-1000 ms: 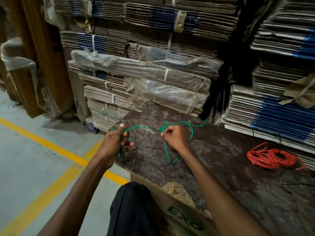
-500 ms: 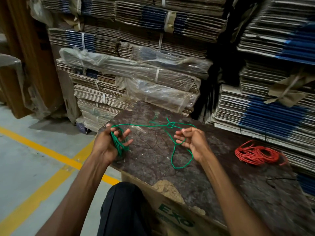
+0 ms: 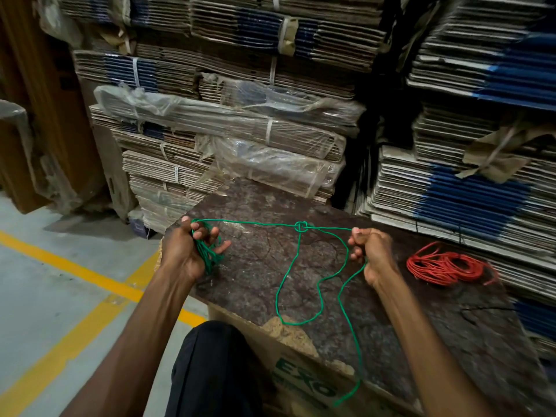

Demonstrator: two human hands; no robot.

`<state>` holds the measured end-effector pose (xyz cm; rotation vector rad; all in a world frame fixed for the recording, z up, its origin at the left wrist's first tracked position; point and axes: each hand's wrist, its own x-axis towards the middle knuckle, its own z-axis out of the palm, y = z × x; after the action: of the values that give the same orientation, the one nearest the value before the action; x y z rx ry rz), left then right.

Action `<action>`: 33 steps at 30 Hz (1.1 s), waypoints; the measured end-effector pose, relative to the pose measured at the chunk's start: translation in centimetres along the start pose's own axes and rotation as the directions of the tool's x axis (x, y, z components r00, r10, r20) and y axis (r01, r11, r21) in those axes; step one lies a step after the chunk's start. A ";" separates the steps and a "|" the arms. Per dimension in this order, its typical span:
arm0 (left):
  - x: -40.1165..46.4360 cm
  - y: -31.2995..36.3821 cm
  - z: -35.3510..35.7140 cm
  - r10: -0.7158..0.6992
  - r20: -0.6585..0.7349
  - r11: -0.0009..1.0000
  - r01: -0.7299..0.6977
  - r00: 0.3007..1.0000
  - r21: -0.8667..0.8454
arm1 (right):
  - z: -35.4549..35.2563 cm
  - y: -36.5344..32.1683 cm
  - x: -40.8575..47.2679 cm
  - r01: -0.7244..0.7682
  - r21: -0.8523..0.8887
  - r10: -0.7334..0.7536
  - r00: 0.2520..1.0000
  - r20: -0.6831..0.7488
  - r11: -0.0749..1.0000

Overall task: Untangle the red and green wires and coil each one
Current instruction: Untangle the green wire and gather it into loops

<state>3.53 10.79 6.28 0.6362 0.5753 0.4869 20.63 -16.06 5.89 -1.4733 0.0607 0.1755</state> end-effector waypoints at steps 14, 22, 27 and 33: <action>-0.6 -1.2 0.1 0.015 0.037 0.970 -0.024 0.999 0.240 | -0.1 1.7 1.5 0.306 -0.439 -0.304 0.950 0.078 0.845; -0.5 -2.5 0.0 -0.027 0.098 0.900 -0.018 0.995 0.436 | 3.8 -1.5 -0.6 0.591 -0.751 -0.601 0.726 0.335 0.295; -0.7 -2.6 -0.1 -0.010 0.108 0.891 -0.041 0.994 0.453 | 6.5 -1.4 0.8 0.582 -0.697 -0.366 0.811 0.457 0.419; -0.8 -2.4 -0.6 0.014 0.115 0.894 -0.064 0.993 0.443 | 5.1 1.5 2.8 0.507 -0.764 -0.207 0.862 0.464 0.398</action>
<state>3.18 8.86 4.57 1.1098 0.5748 0.3539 22.85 -10.69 4.54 -2.4473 -0.7277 0.0522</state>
